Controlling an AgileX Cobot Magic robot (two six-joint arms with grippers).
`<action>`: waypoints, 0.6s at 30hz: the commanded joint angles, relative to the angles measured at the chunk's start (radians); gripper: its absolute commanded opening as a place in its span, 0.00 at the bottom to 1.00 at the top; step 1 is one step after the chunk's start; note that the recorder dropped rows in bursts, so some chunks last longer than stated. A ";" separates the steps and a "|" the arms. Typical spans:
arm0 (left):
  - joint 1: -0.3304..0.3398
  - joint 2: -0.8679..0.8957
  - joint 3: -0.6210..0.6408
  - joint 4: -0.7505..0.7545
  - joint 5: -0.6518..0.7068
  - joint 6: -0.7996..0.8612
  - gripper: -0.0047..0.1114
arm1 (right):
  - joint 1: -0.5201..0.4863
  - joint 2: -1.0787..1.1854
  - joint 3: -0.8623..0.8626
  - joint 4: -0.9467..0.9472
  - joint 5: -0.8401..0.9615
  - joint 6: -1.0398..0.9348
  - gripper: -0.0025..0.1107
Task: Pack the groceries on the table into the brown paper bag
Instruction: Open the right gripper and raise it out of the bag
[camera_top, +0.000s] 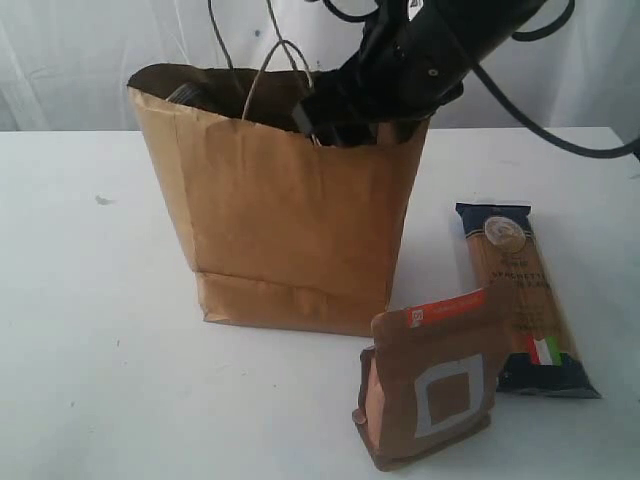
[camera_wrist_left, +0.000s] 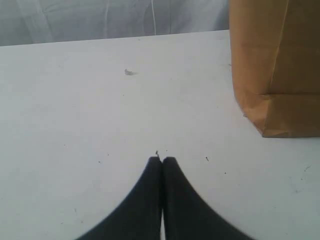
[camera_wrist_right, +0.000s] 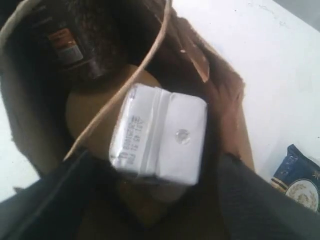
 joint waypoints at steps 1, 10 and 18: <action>0.003 -0.005 0.004 -0.003 -0.005 0.003 0.04 | -0.006 -0.060 -0.009 0.001 -0.025 0.003 0.61; 0.003 -0.005 0.004 -0.003 -0.005 0.003 0.04 | -0.002 -0.161 -0.009 0.001 -0.028 0.003 0.61; 0.003 -0.005 0.004 -0.003 -0.005 0.003 0.04 | -0.002 -0.300 0.059 -0.018 -0.001 -0.027 0.61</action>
